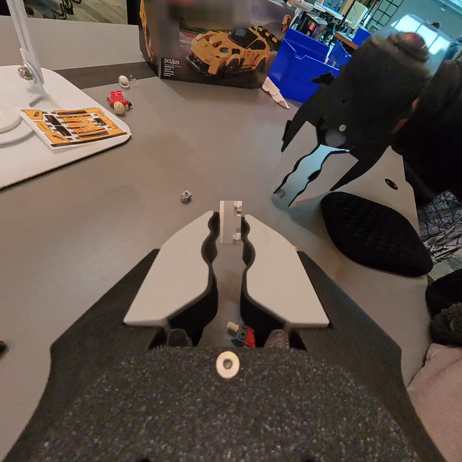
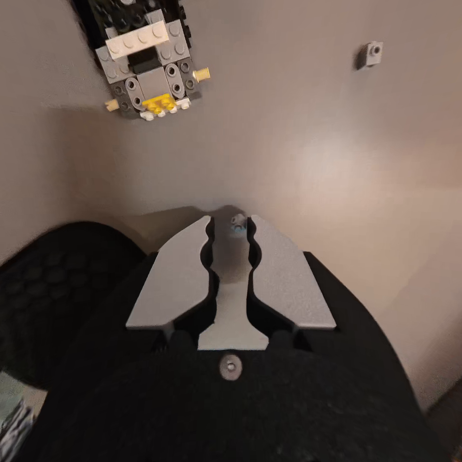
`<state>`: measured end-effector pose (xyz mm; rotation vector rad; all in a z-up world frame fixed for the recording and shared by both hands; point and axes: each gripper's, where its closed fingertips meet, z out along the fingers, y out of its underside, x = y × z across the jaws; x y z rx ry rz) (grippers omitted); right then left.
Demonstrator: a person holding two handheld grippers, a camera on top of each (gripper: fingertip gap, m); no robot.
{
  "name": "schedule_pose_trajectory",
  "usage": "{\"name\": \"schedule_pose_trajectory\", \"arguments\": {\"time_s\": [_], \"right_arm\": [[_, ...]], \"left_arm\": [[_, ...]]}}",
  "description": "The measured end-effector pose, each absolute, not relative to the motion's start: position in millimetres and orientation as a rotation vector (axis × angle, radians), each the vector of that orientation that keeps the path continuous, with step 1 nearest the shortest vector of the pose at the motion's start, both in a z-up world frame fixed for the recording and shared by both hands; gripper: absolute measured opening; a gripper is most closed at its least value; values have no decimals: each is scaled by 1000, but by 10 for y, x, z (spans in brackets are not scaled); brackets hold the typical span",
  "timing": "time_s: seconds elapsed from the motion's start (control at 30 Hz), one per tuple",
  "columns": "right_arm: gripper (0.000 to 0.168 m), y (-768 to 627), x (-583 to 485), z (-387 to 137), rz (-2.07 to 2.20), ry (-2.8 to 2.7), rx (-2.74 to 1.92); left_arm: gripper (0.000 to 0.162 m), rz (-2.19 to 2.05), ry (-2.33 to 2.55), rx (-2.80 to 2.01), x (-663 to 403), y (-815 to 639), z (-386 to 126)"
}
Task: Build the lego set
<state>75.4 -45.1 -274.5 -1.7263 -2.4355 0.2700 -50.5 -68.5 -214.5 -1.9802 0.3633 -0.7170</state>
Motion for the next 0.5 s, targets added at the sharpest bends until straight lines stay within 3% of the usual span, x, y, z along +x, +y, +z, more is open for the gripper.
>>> {"name": "schedule_pose_trajectory", "arguments": {"time_s": [0.27, 0.5], "right_arm": [[35, -490, 937, -2739, 209, -2487, -1726], [17, -446, 1134, -2671, 372, -2357, -1758]], "left_arm": [[16, -732, 384, -2010, -442, -708, -2232], [16, -761, 391, -2017, -426, -720, -2248]]}}
